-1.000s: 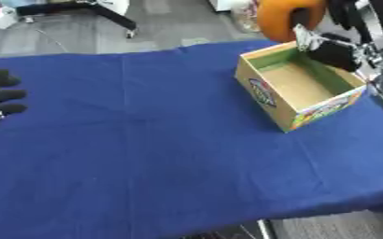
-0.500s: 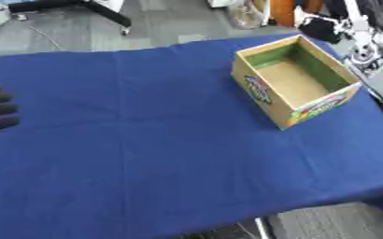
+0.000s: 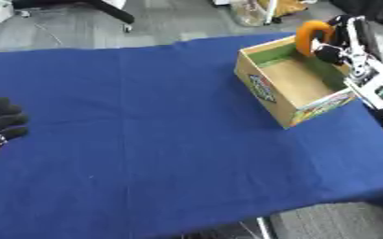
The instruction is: Pick up the objects with one hand, pass them to the other hand, and then place them into the box on the other side of the table.
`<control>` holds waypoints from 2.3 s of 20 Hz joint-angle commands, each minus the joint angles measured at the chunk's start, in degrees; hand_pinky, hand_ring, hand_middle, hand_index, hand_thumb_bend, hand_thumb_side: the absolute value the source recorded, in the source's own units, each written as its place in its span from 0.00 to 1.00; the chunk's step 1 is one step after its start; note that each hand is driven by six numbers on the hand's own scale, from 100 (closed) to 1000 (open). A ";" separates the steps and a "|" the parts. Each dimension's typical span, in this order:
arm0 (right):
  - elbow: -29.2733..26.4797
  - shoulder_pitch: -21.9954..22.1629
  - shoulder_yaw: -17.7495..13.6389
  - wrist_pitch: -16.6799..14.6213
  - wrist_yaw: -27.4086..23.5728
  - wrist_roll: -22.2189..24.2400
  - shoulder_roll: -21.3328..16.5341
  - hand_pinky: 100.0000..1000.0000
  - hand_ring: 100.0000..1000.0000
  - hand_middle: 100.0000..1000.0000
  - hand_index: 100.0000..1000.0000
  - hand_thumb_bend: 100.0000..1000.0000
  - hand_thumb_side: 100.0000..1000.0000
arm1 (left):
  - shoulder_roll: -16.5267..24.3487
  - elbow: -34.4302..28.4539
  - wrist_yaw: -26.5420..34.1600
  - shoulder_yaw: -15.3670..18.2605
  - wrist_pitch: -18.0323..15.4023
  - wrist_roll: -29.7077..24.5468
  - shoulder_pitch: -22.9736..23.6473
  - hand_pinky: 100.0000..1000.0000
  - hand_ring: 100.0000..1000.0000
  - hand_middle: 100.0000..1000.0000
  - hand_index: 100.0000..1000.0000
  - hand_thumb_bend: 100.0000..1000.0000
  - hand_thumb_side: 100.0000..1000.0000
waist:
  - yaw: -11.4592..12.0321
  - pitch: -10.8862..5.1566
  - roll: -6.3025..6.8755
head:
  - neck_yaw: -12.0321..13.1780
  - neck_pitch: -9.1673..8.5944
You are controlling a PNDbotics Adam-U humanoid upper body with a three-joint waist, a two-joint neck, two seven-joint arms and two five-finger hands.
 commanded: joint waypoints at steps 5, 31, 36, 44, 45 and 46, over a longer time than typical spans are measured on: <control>3.02 1.07 -1.51 -0.66 2.54 10.58 -1.59 0.19 0.39 0.43 0.74 0.39 0.50 | 0.03 -0.97 -0.49 0.35 -0.53 -0.42 0.11 0.74 0.71 0.66 0.78 0.48 0.63 | 0.19 -0.23 0.07 | 0.41 0.04; -55.50 20.85 -2.57 -21.18 7.84 -1.65 4.48 0.30 0.43 0.46 0.77 0.15 0.20 | 7.66 -0.97 -8.22 4.52 -0.69 -1.58 -1.90 0.74 0.70 0.66 0.79 0.47 0.60 | -1.95 -0.67 0.79 | 21.24 0.04; -55.51 18.66 2.68 -29.27 13.02 6.07 5.23 0.33 0.44 0.47 0.79 0.11 0.21 | 14.19 -0.97 -15.90 5.96 -1.79 -6.59 -4.10 0.75 0.71 0.67 0.80 0.47 0.60 | -2.22 -0.86 1.17 | 25.77 0.04; -55.51 18.57 5.65 -31.48 17.44 10.31 8.23 0.34 0.44 0.46 0.78 0.05 0.23 | 28.78 -0.97 -27.44 8.01 -3.60 -16.36 -5.99 0.79 0.73 0.71 0.83 0.54 0.56 | -2.13 -1.08 1.70 | 29.33 0.04; -55.51 18.81 5.79 -31.28 17.63 10.36 8.43 0.34 0.43 0.46 0.78 0.05 0.22 | 30.74 -0.97 -28.61 8.26 -3.73 -17.18 -6.01 0.80 0.74 0.72 0.84 0.58 0.54 | -2.14 -1.09 1.78 | 29.54 0.04; -55.51 19.02 5.92 -31.17 17.81 10.37 8.54 0.34 0.43 0.46 0.78 0.05 0.22 | 32.89 -0.97 -30.43 8.41 -4.06 -18.09 -6.03 0.81 0.76 0.73 0.85 0.63 0.51 | -2.18 -1.12 1.88 | 29.61 0.04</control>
